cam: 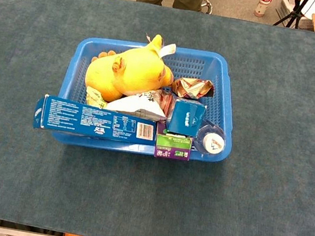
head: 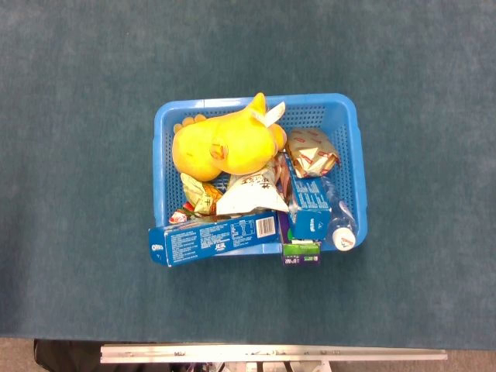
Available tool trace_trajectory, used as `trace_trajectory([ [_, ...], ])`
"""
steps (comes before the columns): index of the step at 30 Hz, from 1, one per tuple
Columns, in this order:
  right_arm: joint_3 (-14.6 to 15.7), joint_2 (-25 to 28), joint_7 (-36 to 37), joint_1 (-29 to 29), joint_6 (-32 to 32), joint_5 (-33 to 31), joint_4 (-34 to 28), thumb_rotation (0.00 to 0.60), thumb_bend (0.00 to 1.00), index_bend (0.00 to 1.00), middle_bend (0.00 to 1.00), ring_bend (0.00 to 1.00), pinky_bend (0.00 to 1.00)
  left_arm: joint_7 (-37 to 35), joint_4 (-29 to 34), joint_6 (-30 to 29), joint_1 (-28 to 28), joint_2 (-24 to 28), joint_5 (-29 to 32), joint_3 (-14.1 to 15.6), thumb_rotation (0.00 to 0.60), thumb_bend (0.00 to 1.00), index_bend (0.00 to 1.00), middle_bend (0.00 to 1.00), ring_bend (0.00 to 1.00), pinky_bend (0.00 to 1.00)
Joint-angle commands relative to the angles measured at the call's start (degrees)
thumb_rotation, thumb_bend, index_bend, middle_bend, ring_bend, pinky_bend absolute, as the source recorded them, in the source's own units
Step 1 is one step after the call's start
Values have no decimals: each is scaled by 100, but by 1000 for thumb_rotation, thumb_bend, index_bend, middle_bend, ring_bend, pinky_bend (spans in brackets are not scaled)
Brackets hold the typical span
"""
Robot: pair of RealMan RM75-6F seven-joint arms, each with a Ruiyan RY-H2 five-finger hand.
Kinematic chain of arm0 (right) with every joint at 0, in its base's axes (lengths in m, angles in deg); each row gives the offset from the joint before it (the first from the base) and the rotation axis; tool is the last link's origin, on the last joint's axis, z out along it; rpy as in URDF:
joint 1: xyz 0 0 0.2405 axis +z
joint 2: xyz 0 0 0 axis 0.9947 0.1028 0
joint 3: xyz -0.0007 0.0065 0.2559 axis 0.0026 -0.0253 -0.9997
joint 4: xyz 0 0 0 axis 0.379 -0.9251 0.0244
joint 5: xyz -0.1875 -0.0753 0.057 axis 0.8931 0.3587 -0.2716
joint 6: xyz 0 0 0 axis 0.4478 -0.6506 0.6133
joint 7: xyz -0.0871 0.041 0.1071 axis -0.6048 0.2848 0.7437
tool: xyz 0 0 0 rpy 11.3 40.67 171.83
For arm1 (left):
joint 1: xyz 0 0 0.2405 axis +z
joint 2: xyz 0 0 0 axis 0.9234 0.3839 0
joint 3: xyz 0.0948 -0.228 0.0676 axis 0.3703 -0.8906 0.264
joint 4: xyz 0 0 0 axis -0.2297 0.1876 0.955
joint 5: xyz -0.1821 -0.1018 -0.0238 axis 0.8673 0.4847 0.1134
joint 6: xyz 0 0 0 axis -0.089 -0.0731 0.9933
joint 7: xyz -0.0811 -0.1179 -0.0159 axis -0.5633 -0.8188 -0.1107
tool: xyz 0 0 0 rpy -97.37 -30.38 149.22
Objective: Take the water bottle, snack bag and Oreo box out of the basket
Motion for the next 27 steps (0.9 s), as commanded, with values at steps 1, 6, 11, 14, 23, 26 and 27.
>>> trace_trajectory([
  [1,-9,9,18,6,0,-7,6,600,234,281,288,264,340,36,-25,25,1,-18,34,5,600,446,423,406,392,437],
  [6,5,4,24,21,-2,39,-13,600,234,281,288,264,340,98,-15,26,12,-44,1,43,600,446,423,406,392,438],
  [11,22,-18,141,84,-149,10,34,600,234,281,288,264,340,73,-11,-2,35,-53,25,33,600,446,423,406,393,439],
  [14,42,-24,200,118,-213,25,57,600,233,281,288,264,340,98,-16,15,40,-63,73,26,600,446,423,406,393,439],
  [23,290,-78,339,287,-440,469,-118,600,173,281,288,264,340,72,47,-79,90,-11,44,23,600,446,424,406,393,440],
  [26,361,-112,169,452,-640,697,-234,600,126,281,288,264,340,47,89,-137,114,19,-23,37,600,446,424,407,393,440],
  [27,365,-116,111,495,-690,736,-269,600,118,281,288,264,340,42,98,-150,121,27,-35,41,600,446,424,407,393,440],
])
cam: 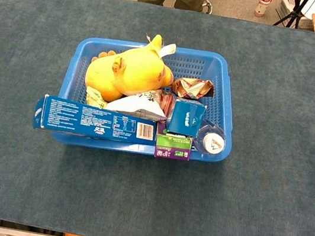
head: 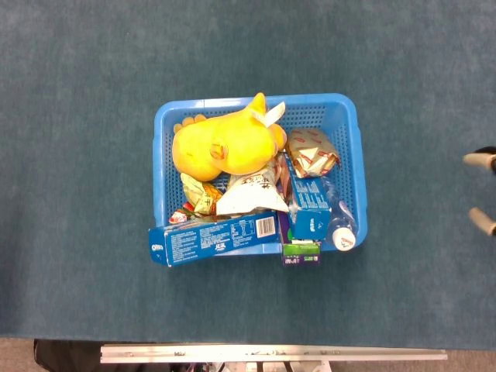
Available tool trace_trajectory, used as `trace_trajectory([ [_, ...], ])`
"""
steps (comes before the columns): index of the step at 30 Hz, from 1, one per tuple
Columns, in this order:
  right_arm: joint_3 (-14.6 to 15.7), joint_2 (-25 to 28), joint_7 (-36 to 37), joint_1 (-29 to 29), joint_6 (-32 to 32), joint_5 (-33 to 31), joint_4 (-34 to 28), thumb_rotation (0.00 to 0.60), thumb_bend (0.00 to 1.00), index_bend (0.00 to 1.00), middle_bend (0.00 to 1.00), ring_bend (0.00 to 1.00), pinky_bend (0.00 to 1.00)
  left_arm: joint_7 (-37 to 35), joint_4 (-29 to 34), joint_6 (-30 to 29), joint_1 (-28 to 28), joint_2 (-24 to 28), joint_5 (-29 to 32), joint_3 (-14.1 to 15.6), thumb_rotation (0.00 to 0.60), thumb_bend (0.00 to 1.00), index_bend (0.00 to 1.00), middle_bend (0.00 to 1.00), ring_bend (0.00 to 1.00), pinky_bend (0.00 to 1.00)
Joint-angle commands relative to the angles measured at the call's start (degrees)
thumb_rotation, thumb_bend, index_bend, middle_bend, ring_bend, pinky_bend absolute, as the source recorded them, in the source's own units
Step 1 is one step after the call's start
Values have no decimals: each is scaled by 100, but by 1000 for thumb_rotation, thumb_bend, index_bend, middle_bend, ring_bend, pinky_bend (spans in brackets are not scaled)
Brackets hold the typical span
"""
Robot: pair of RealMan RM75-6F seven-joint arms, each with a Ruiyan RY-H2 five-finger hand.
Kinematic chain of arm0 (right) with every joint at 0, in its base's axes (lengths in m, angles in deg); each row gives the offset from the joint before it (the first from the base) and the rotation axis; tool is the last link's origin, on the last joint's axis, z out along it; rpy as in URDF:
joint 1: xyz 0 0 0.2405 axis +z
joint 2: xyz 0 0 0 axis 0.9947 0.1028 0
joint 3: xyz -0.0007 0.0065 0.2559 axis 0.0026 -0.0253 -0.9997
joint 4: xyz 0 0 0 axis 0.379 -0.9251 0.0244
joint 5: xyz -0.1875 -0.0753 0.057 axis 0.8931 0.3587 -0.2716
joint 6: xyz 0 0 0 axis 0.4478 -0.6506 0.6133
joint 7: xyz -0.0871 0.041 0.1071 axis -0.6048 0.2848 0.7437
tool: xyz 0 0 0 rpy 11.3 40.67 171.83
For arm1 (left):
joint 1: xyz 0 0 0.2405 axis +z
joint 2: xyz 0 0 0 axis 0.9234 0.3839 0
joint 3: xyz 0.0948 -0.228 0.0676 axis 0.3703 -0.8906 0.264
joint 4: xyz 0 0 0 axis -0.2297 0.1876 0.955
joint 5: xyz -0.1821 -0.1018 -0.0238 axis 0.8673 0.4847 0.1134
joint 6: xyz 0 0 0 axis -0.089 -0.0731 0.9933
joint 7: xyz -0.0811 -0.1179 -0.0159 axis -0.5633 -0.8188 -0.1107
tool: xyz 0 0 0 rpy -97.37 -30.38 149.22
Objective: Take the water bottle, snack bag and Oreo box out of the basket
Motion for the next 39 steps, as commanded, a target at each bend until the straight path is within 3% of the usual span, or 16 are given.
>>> trace_trajectory([
  [1,54,-37,-263,218,-239,230,-180,600,116,281,288,264,340,-25,37,-53,29,32,-40,11,600,446,424,407,393,440],
  [15,33,-160,-1042,1166,-1351,714,-905,600,115,281,299,264,340,16,184,-297,183,132,-58,-5,600,446,424,407,393,440],
  [39,241,-880,-2249,1025,-1311,479,-848,600,116,281,325,273,340,-127,179,-172,129,165,-115,-23,600,446,424,407,393,440],
])
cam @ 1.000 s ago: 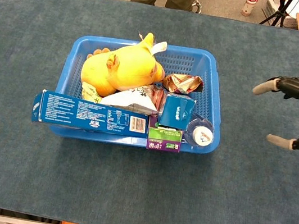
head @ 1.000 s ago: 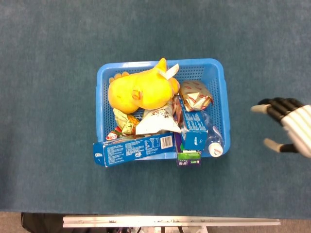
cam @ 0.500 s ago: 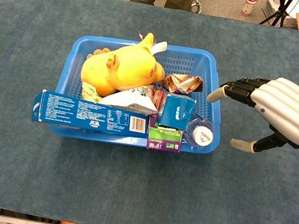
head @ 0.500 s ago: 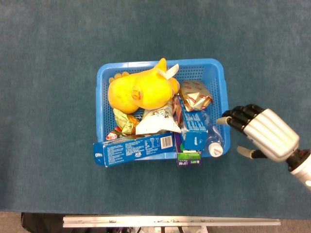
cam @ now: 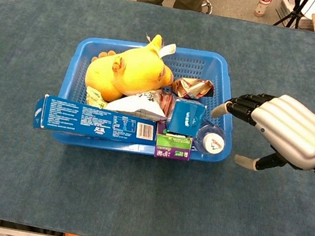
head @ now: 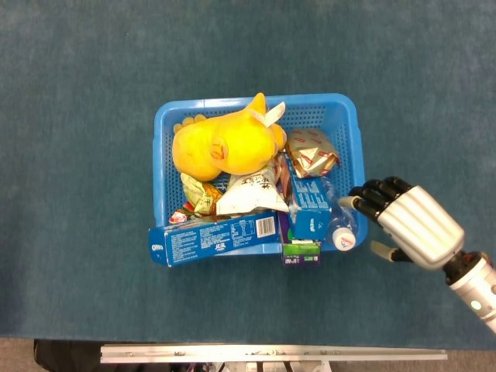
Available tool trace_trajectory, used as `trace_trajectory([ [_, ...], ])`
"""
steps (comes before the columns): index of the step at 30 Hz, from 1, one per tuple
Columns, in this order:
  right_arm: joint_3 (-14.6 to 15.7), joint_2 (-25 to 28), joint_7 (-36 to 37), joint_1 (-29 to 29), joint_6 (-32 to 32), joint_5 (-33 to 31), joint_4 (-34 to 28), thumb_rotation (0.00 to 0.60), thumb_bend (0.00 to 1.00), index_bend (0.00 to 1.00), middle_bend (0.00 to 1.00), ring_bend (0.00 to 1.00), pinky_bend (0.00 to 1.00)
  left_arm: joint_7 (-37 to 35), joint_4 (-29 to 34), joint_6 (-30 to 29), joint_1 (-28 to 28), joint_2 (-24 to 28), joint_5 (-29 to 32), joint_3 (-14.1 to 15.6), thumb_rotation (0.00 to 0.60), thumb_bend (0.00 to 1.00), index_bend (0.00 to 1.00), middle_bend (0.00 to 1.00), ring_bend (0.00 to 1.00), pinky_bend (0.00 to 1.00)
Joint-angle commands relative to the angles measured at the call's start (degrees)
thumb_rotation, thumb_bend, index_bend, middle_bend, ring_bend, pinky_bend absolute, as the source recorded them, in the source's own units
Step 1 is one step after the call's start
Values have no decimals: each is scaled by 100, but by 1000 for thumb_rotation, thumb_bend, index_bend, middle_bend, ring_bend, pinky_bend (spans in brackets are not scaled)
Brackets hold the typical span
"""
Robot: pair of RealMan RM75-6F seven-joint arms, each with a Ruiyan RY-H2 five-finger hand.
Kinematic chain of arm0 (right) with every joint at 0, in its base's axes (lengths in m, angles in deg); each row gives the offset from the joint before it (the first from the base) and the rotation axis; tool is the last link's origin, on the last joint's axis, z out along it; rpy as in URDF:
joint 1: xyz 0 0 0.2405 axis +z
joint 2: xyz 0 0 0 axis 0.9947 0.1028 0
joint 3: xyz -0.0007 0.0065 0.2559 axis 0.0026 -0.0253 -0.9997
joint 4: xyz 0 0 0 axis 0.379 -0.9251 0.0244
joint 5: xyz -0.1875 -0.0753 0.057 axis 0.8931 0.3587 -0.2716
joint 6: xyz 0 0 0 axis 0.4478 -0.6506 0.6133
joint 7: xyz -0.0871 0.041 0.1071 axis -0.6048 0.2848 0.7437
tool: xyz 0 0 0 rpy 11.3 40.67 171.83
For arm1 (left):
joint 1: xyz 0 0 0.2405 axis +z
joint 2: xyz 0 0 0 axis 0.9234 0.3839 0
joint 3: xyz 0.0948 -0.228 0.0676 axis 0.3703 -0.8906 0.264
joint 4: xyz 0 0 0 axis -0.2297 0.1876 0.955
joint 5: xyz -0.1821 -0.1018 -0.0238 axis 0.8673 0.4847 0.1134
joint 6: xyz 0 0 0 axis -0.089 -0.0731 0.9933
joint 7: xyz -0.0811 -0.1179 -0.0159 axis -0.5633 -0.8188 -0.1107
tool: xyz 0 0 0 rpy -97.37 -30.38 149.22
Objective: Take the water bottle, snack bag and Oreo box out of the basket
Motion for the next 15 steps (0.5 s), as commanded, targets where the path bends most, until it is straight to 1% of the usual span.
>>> trace_trajectory([
  [1,16,-99,-30,-1,-12,-32,73,600,116,281,325,274,340,-10,6,-9,4,5,-9,0,600,446,424,407,393,440],
  [12,15,-457,35,25,72,-47,351,600,116,281,355,306,340,-20,39,-29,18,29,-43,9,600,446,423,407,393,440],
  [15,6,-547,59,34,128,-17,366,600,116,302,366,319,339,-24,40,-30,20,35,-48,10,600,446,424,407,393,440],
])
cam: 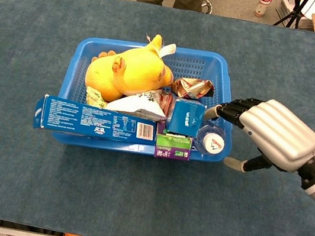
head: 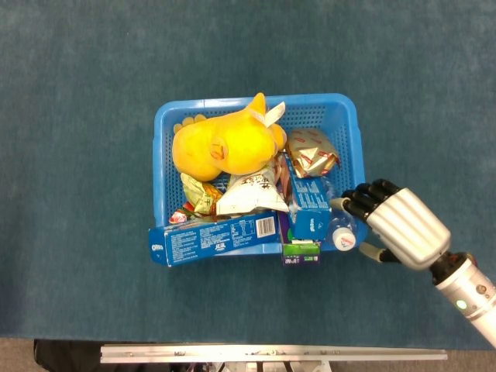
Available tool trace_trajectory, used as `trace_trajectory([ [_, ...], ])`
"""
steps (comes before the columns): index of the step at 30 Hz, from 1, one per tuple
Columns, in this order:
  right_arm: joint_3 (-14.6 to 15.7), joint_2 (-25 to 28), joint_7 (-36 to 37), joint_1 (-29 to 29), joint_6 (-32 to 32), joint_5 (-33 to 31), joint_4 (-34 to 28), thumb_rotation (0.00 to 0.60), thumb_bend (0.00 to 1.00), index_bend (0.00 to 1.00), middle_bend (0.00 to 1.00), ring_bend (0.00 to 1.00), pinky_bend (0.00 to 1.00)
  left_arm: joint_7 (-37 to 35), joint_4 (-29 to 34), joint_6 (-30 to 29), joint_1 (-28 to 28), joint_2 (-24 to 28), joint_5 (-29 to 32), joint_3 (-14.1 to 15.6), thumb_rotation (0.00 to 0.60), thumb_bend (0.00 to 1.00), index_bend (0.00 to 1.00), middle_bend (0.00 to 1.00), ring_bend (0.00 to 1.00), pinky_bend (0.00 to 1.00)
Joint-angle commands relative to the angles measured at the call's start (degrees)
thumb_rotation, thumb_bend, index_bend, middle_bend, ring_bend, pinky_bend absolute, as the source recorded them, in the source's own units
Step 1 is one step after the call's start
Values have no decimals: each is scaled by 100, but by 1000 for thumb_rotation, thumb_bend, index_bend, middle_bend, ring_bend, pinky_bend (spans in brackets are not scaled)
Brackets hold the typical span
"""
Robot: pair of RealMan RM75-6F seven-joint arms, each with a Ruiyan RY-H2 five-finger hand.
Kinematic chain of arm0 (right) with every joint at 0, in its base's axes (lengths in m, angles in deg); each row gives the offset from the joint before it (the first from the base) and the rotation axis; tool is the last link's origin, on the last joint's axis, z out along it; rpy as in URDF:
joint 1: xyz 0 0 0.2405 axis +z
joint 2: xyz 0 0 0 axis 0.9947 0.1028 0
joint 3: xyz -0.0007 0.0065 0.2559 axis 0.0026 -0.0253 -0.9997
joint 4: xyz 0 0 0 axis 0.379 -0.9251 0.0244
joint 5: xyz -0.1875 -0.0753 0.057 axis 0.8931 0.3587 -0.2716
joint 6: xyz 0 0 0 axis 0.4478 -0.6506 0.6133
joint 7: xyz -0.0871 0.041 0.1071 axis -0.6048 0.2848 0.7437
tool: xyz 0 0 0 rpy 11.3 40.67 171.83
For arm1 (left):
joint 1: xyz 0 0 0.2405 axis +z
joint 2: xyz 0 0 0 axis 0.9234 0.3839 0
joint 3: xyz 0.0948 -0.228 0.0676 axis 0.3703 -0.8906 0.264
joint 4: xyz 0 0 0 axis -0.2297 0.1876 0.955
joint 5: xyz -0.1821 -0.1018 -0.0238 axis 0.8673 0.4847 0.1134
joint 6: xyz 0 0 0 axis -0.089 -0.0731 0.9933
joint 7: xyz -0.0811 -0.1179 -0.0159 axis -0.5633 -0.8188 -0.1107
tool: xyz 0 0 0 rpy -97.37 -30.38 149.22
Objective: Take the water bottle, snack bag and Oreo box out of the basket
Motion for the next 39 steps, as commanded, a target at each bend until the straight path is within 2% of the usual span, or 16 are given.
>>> trace_trajectory([
  [1,-11,-78,16,9,56,33,8,600,116,310,369,322,340,0,-1,4,0,3,0,0,600,446,423,407,394,440],
  [16,-11,-415,-213,-12,238,87,234,600,117,428,483,451,401,10,24,-10,9,20,-19,3,600,446,423,408,394,440],
  [23,-29,-514,-259,-31,419,186,396,600,118,554,589,564,462,11,20,-1,7,19,-17,1,600,446,423,409,394,440],
  [39,-147,-367,-106,-43,849,349,284,600,131,688,697,682,539,42,9,24,0,7,-1,0,600,446,423,409,394,440],
])
